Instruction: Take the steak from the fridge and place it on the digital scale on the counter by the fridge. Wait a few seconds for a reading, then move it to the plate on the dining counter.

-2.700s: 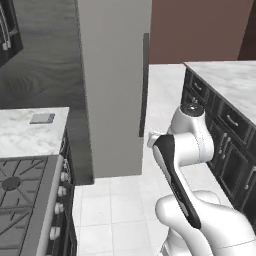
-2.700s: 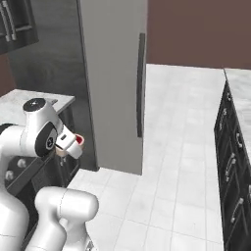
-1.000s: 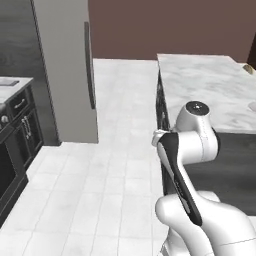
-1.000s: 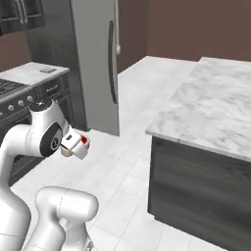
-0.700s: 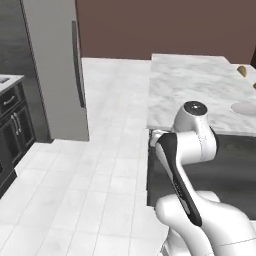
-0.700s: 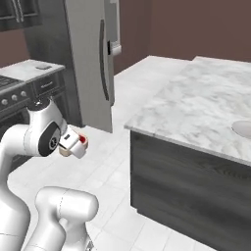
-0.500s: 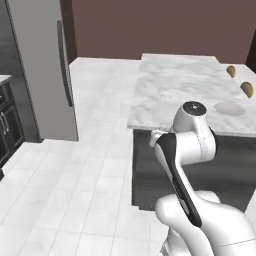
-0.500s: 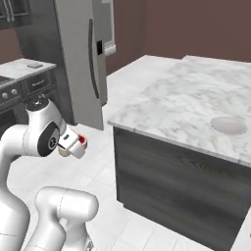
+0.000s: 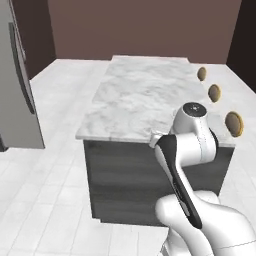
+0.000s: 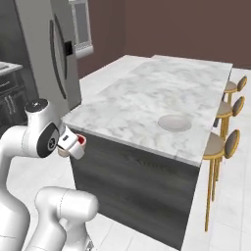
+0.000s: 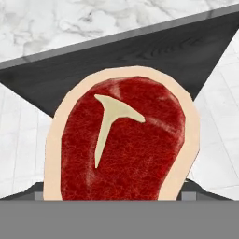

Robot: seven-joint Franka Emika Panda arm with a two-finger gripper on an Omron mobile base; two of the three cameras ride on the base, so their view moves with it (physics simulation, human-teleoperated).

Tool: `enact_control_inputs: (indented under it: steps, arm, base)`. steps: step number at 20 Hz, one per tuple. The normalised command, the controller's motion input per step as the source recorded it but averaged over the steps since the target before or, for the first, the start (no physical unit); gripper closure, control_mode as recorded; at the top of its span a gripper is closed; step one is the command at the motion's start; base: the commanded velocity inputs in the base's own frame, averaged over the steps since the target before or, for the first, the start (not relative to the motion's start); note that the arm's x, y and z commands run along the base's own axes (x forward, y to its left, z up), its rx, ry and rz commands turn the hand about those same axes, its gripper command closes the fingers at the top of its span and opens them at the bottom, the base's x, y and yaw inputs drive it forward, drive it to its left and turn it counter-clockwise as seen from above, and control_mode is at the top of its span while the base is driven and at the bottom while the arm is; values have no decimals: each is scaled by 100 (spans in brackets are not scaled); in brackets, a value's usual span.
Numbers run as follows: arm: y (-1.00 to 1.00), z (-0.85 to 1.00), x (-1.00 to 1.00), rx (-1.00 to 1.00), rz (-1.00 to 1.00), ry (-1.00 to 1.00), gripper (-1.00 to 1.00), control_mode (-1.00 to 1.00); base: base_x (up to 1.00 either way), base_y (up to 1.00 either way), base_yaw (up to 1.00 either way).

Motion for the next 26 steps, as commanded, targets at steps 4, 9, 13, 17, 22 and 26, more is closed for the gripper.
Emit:
enact_control_inputs:
  steps: [4,9,13,17,22,26]
  arm:
    - [0,0,0,0,0,0,100,100]
    - [0,0,0,0,0,0,100,100]
    - [0,0,0,0,0,0,100,100]
    - [0,0,0,0,0,0,100,100]
    - [0,0,0,0,0,0,100,100]
    - [0,0,0,0,0,0,100,100]
  base:
    - [59,-71,-16]
    - [49,-49,-21]
    - [43,-26,-31]
    - [55,-26,-33]
    - [69,-15,-26]
    - [73,-1,-14]
